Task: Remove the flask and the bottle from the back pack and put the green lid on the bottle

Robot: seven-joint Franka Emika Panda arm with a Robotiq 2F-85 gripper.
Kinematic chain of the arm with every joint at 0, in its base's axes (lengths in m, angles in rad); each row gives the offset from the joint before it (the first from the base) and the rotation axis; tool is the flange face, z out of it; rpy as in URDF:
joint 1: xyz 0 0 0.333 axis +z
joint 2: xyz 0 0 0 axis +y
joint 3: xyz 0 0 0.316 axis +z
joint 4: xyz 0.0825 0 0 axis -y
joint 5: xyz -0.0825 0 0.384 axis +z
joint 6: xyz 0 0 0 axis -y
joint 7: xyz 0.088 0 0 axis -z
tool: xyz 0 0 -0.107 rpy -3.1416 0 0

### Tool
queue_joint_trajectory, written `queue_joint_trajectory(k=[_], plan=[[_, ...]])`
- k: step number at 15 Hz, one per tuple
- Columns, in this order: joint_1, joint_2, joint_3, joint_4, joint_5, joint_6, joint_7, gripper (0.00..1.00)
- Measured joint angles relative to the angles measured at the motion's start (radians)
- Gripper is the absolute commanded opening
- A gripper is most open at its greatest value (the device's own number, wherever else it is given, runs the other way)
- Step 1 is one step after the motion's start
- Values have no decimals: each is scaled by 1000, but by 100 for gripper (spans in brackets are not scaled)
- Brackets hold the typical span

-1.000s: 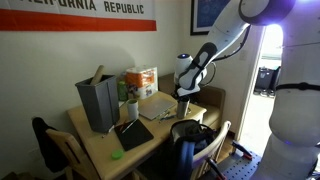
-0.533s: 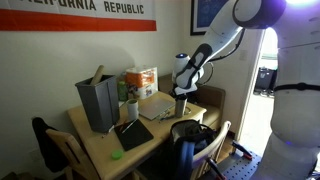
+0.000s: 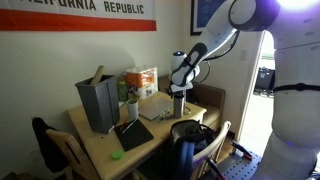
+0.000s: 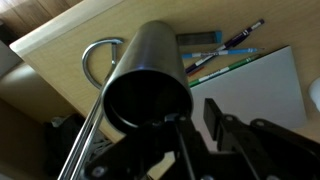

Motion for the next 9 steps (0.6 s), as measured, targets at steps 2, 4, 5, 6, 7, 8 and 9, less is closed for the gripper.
queue_joint_trajectory(k=[2,4,5,6,7,8,9], plan=[[11,-1,-10,11,0,-13,0,70],[29,-8,-27,27,-5,-53,2,86],[38,-17,-34,39,-10,-90,3,94],[45,-32,-34,52,-12,-143,3,99],[49,-52,-30,66,-12,-203,2,100],[50,-75,-19,77,-5,-266,-1,100],[49,-100,-2,88,15,-333,-14,100]])
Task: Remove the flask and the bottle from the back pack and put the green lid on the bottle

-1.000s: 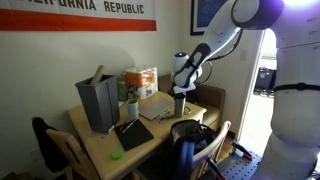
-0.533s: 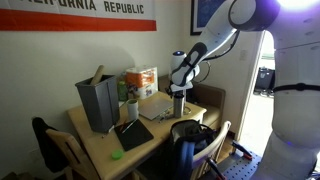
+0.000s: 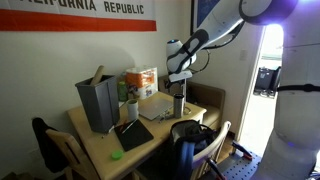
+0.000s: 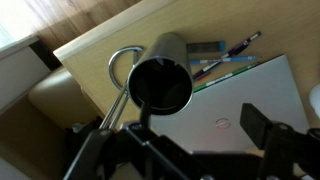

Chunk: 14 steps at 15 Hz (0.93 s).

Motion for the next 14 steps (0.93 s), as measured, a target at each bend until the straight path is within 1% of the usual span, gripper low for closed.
queue_joint_trajectory(k=[4,6,8,10,14], plan=[[-7,-83,66,8,125,-220,-78,100],[-12,-105,86,-7,161,-277,-86,100],[-13,-115,94,-50,162,-280,-85,100],[-18,-116,97,-116,166,-266,-85,100],[-37,-112,101,-272,211,-177,-87,100]])
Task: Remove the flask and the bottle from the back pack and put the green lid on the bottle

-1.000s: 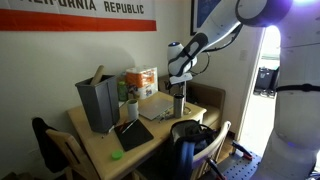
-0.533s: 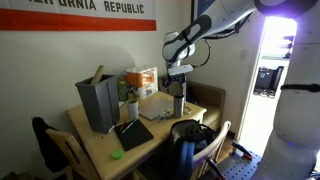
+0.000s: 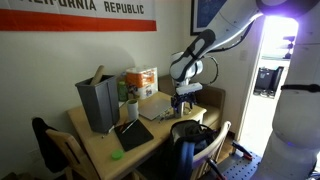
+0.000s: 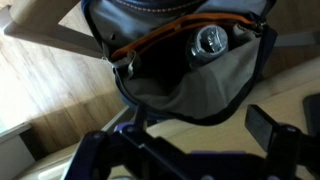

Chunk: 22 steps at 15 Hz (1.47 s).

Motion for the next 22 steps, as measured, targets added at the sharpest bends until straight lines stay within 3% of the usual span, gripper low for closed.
queue_joint_trajectory(k=[6,11,15,22], plan=[[-10,58,4,-177,74,241,-47,100],[-11,173,10,-221,75,449,-80,100],[-13,249,12,-221,83,532,-111,100],[-35,316,36,-221,142,578,-177,100]])
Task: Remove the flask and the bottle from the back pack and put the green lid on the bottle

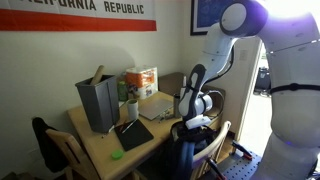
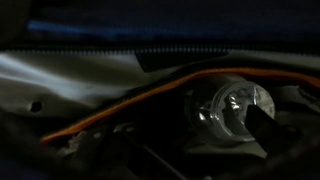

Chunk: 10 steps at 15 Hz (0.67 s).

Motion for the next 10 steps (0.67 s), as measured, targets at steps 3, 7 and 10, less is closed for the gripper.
queue_joint_trajectory(k=[3,7,10], plan=[[-18,22,21,0,16,22,-20,100],[-41,60,46,0,19,96,-54,100],[-63,92,71,0,19,160,-90,100]])
